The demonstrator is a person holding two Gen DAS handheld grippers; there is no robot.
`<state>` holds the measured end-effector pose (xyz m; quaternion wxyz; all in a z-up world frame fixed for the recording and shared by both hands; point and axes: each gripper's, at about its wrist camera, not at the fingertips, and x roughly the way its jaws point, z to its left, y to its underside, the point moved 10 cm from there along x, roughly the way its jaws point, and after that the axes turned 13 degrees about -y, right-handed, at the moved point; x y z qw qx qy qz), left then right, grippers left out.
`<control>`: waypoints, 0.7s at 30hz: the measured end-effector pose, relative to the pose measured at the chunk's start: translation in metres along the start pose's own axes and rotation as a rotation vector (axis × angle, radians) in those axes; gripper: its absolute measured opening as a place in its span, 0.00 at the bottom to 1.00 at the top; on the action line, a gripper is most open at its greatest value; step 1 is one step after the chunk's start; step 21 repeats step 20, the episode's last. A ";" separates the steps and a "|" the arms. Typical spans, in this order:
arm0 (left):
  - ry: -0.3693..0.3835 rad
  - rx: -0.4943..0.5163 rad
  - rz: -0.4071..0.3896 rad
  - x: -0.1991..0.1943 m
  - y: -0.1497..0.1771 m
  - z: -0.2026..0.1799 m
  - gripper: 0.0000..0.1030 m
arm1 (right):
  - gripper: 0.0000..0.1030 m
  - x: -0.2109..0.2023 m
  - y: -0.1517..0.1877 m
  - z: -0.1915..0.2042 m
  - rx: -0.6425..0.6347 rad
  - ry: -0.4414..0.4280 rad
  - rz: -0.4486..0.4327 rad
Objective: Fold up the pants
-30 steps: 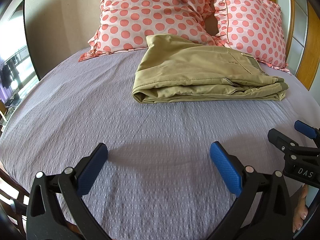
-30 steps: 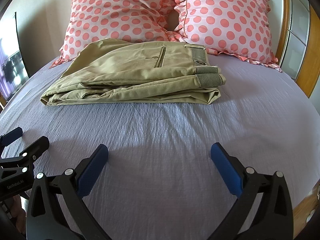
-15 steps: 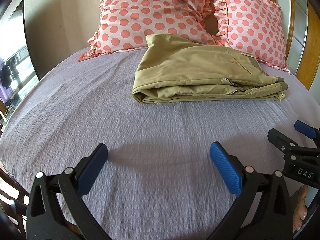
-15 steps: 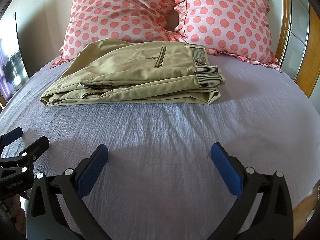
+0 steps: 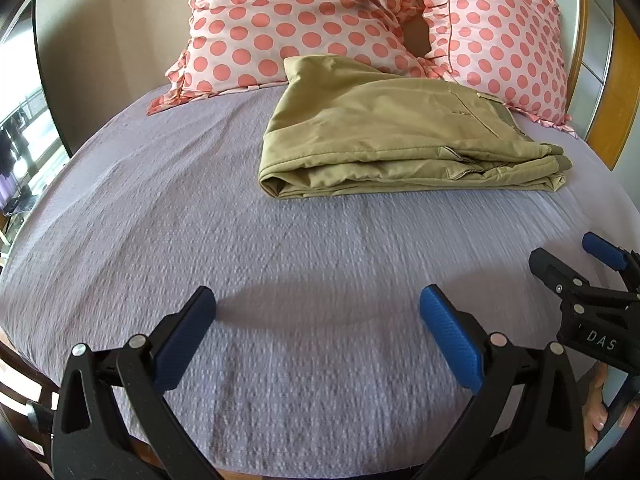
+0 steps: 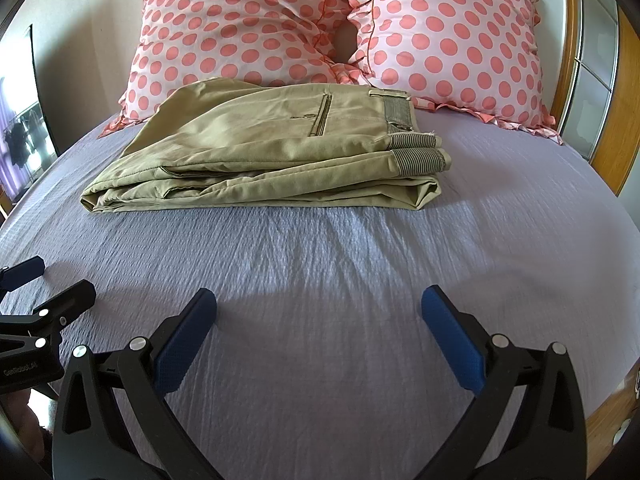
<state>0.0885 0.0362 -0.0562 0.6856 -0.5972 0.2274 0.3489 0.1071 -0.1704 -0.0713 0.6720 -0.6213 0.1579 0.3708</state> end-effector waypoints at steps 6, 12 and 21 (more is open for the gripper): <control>0.000 0.000 -0.001 0.000 0.000 0.000 0.98 | 0.99 0.000 0.000 0.000 0.000 0.000 -0.001; -0.002 -0.001 -0.001 0.001 0.000 0.000 0.98 | 0.99 0.000 0.000 0.000 0.001 0.001 0.000; -0.008 0.002 0.007 0.001 0.001 -0.001 0.98 | 0.99 0.000 0.000 0.000 0.002 0.002 0.000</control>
